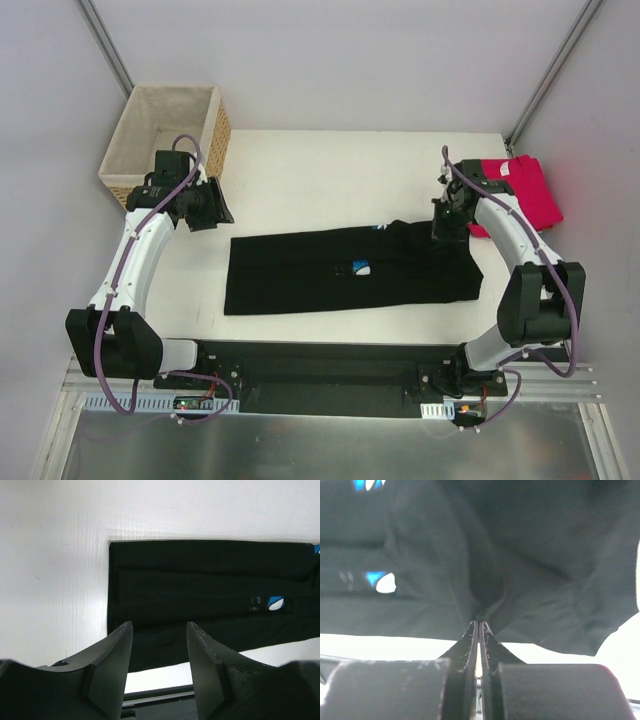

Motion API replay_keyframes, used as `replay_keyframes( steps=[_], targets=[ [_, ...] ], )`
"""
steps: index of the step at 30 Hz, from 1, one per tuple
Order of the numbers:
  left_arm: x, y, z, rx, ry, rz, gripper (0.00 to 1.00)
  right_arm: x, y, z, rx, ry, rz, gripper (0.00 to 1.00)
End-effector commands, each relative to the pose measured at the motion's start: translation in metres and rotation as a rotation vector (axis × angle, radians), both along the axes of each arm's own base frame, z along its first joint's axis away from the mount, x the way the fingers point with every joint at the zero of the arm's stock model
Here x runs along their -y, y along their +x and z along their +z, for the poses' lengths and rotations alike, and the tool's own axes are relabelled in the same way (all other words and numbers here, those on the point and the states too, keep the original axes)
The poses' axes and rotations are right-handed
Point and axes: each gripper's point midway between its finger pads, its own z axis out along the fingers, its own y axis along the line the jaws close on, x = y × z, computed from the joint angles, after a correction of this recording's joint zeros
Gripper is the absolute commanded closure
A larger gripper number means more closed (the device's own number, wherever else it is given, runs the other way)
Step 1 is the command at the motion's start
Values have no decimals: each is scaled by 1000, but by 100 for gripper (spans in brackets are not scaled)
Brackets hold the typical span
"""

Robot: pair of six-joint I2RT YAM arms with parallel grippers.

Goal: Fold and stack the t-shirts

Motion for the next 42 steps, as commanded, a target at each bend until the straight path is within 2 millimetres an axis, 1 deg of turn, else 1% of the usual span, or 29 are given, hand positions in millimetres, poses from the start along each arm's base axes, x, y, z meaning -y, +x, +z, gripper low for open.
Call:
replay_keyframes(
  steps=[1,4,7,8,11,12,14,15,18,19,21,22,23,24,25,27,29,31,34,36,38,39,40,41,42],
  targets=[
    [-4,-1,14,41,16,1,53,-27,-32,11,-29,39,59,99],
    [-4,-1,16,41,17,3,53,-32,-50,9,-68,15,55,99],
    [-5,-1,20,47,16,6,53,-30,-68,-3,-114,-22,48,99],
    [-5,-2,21,46,18,4,53,-29,-78,-12,-151,-26,22,99],
    [-6,-2,24,48,25,7,53,-27,-96,-26,-208,-41,2,99],
    [-6,-3,26,51,27,7,53,-27,-109,-34,-247,-44,-8,99],
    [-9,-4,25,46,37,11,53,-28,-118,-37,-254,-47,-11,99],
    [-8,-5,25,44,38,11,53,-28,-128,-43,-278,-55,-9,99],
    [-8,-6,23,37,33,14,53,-28,-140,-46,-293,-68,-17,99],
    [-8,-7,23,33,28,18,53,-26,-147,-50,-314,-79,-19,99],
    [-6,-8,22,29,18,18,53,-21,-152,-52,-316,-121,-19,99],
    [-5,-8,22,28,14,21,53,-19,-157,-53,-330,-142,-17,97],
    [-5,-8,22,27,11,24,53,-18,-160,-53,-329,-164,-15,90],
    [-5,-9,21,24,10,23,53,-9,-159,-53,-314,-223,-28,88],
    [-5,-9,21,22,8,24,53,-5,-163,-51,-315,-249,-31,85],
    [-4,-10,20,18,3,27,53,1,-164,-49,-289,-298,-48,73],
    [-4,-10,20,16,0,26,53,4,-165,-44,-256,-321,-73,65],
    [-3,-11,19,13,-6,29,53,10,-165,-37,-224,-352,-95,64],
    [-2,-11,20,14,-8,28,53,16,-155,-22,-131,-366,-128,63],
    [-2,-11,21,15,-8,28,53,16,-136,-7,-29,-365,-139,58],
    [-2,-11,22,18,-13,30,53,11,-118,0,33,-355,-106,50],
    [-2,-12,22,18,-13,34,53,7,-101,6,81,-347,-83,49],
    [-2,-12,22,18,-16,35,53,4,-92,6,88,-349,-56,49],
    [-1,-12,21,16,-17,33,53,1,-85,-1,47,-345,-34,49],
    [-1,-12,22,16,-19,33,53,-4,-70,6,66,-335,-29,49]
  ],
)
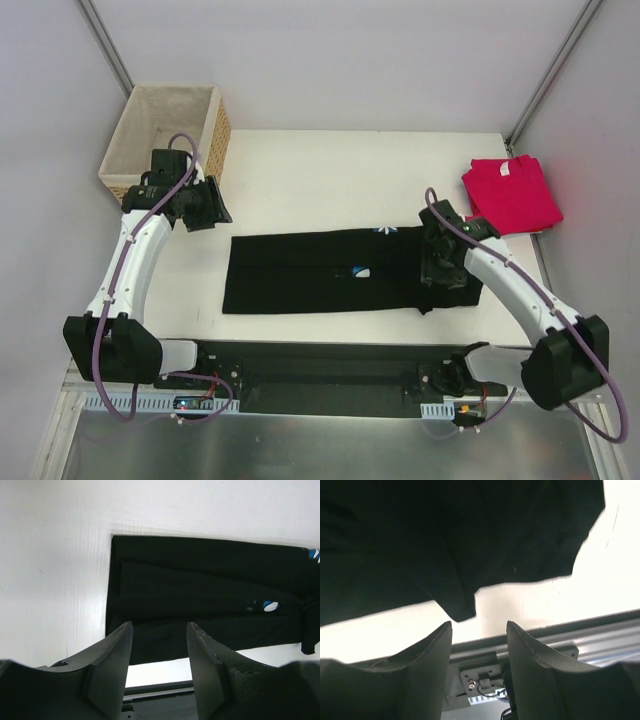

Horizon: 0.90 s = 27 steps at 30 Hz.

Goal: Fold and stack the t-shirts

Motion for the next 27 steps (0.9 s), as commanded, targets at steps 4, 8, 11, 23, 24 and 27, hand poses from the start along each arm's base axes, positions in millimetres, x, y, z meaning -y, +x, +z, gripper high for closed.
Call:
replay_keyframes(
  steps=[4,8,11,23,24,27],
  targets=[
    [4,-6,6,7,-38,8,53,-31,86,11,80,61,152,49],
    [12,-8,-20,-52,-79,-14,53,-49,108,-5,17,153,197,51],
    [16,-12,-38,-101,-86,-29,54,-49,117,-16,-2,140,205,52],
    [16,-18,-38,-83,-71,-62,54,-51,149,-36,-33,207,216,76],
    [16,-17,-38,-83,-71,-62,54,-53,149,-37,-32,221,220,81],
    [16,-17,-38,-81,-68,-64,54,-60,148,-37,-35,259,232,92]
  ],
)
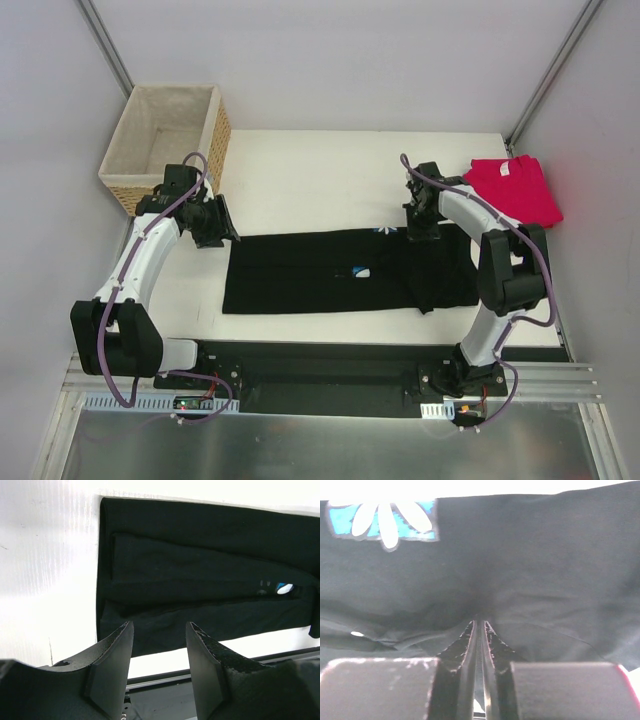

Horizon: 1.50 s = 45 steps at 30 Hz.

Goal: Fold and stack the t-shirts

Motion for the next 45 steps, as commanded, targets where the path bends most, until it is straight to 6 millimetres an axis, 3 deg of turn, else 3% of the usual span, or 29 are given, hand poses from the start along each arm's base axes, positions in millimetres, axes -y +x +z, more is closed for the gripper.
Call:
replay_keyframes(
  steps=[1,3,7,12,18,21,24,30,31,35,39,43,45],
  targets=[
    [3,2,14,55,-7,-34,55,-18,6,10,20,93,41,92],
    [3,2,14,61,-4,-39,54,-20,2,9,4,106,43,92],
    [3,0,17,71,1,-44,55,-16,-6,13,-14,98,26,62],
    [3,0,17,67,-1,-44,55,-12,-7,24,10,82,12,49],
    [2,3,21,73,7,-49,55,-15,-11,12,-49,110,4,50],
    [0,3,21,75,18,-47,55,-21,-17,22,-30,154,-11,50],
    [-2,4,20,70,27,-42,55,-24,-31,31,-13,196,-24,50],
    [-4,6,26,88,41,-36,56,-12,-82,24,-75,179,-43,50],
    [-6,6,26,91,50,-32,56,-11,-89,30,-55,183,-35,50],
    [-9,4,24,85,65,-28,56,-12,-134,17,-110,195,-39,50],
    [-9,2,21,70,65,-24,56,-19,-163,10,-136,186,-17,50],
    [-7,5,23,75,57,-21,55,-13,-165,18,-77,135,-74,51],
    [-6,5,25,77,45,-21,55,17,-160,28,-9,-8,-153,50]
  ],
)
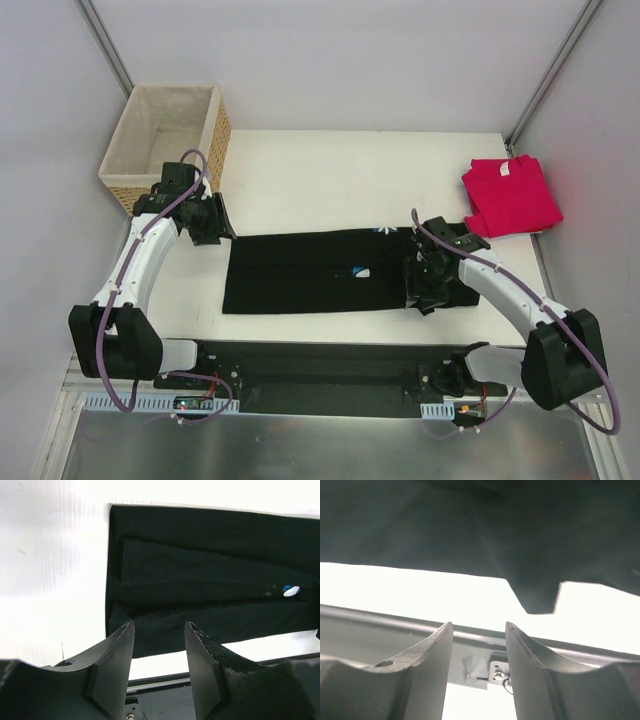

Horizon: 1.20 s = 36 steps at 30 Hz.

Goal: Fold and stack the t-shirts

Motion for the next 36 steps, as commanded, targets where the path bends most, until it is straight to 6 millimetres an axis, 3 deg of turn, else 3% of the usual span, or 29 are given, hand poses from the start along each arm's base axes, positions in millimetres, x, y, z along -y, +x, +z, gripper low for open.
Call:
replay_keyframes(
  steps=[1,4,9,13,22,31,34,36],
  targets=[
    [2,4,20,49,-5,-8,56,45,15,32,138,-218,-199,50],
    [2,7,23,59,-7,-8,55,58,34,44,168,-189,-322,49],
    [4,9,27,72,-10,-17,55,85,60,29,118,-120,-428,51],
    [3,9,27,72,-5,-22,55,85,74,9,43,-80,-429,52],
    [1,5,21,63,10,-33,55,82,102,-12,5,-66,-413,55],
    [-3,3,23,71,36,-39,55,86,110,-23,-32,-99,-400,78],
    [-3,4,23,67,35,-39,55,89,108,-17,-29,-111,-392,78],
    [-3,5,24,71,32,-41,55,90,106,-6,-19,-114,-391,68]
  ],
)
